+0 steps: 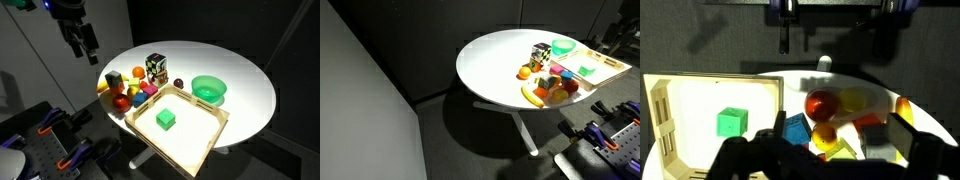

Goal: Pick up the gray block and put it in the tray

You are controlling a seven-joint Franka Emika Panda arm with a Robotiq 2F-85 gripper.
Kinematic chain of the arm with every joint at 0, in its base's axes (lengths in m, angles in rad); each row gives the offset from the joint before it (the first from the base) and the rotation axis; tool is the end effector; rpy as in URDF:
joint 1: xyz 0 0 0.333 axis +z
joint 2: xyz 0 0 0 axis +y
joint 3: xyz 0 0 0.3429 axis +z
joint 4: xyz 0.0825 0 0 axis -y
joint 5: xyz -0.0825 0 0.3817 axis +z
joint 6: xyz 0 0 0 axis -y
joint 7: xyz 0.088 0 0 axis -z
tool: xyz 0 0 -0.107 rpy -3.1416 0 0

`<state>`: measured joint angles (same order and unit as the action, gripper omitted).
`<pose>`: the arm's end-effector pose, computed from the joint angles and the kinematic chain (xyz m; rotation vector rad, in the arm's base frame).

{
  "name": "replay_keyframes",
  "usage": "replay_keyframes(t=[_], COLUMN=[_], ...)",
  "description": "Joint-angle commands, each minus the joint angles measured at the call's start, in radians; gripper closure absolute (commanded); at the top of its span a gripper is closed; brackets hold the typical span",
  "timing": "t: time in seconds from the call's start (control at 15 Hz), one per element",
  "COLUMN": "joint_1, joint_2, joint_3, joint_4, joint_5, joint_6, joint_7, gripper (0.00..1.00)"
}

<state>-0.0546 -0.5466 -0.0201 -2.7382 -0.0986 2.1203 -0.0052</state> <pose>0.3298 -0.0289 0.4010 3.0705 -0.0179 -0.1133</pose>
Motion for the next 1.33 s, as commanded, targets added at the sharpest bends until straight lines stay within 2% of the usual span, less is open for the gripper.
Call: replay_keyframes(t=[0.0,0.27,0.33,1.27], joint_1=[0.028,0.042,0.021,0.032], joint_2=[0.018,0.028,0.028,0.051], joint_3=[-0.053,-0.074,-0.049,-0.059], joint_4=[0.004,0.009,0.01,0.009], joint_5=[0.046,0.081,0.043,0.067], joint_6=[0.029,0.024,0.021,0.026], joint_7=[-0.105,-0.18,-0.137,-0.151], gripper=[0.0,0.0,0.0,0.0])
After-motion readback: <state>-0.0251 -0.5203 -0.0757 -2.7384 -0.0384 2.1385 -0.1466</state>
